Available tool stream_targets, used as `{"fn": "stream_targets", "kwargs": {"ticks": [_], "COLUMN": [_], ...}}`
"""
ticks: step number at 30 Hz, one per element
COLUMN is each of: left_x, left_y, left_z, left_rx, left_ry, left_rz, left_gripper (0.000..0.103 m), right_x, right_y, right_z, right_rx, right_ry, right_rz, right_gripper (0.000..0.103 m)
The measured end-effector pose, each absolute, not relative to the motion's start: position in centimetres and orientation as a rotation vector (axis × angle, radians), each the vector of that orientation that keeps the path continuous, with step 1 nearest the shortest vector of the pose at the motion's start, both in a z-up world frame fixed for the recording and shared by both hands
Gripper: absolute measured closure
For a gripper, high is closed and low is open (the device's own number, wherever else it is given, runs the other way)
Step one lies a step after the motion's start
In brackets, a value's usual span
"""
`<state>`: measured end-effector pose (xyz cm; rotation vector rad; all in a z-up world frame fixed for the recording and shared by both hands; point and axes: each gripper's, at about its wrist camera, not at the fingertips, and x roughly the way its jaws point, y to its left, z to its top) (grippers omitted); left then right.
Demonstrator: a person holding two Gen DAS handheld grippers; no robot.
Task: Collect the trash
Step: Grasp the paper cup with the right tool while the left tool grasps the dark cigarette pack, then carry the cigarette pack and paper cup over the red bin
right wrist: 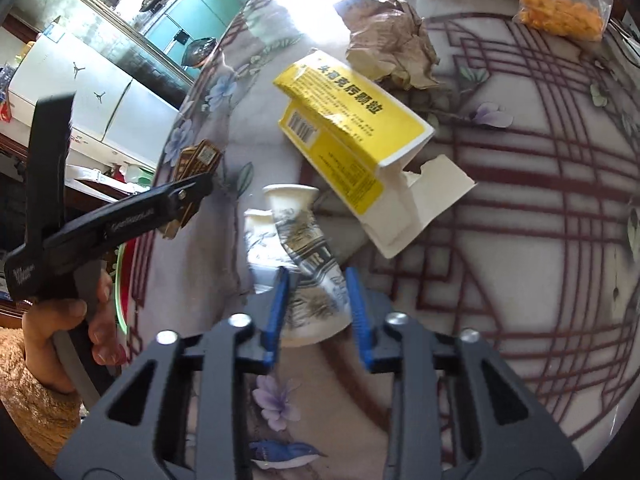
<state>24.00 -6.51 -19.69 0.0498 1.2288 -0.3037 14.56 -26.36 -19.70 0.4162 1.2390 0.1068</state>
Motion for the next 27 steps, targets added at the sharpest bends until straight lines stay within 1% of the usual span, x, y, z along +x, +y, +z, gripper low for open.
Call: {"fn": "stream_targets", "kwargs": {"ticks": [6, 16, 20, 27], "left_x": [21.0, 15.5, 14.2, 12.5], "left_y": [-4.2, 0.8, 2.7, 5.4], "left_z": [-17.1, -13.8, -13.3, -13.4], "left_rx": [0.072, -0.027, -0.073, -0.102], "left_ry": [1.161, 1.104, 1.098, 1.1], "left_rz": [-0.321, -0.298, -0.279, -0.256], "left_gripper": [0.058, 0.058, 0.058, 0.058], "right_x": [12.8, 9.5, 9.3, 8.9], "right_y": [-25.4, -24.8, -23.7, -20.9], "right_z": [-18.1, -17.1, -16.0, -12.6], "right_rx": [0.426, 0.457, 0.462, 0.391], "right_ry": [1.206, 1.212, 1.194, 1.128], "right_rz": [0.122, 0.138, 0.146, 0.185], "right_gripper": [0.08, 0.081, 0.082, 0.082]}}
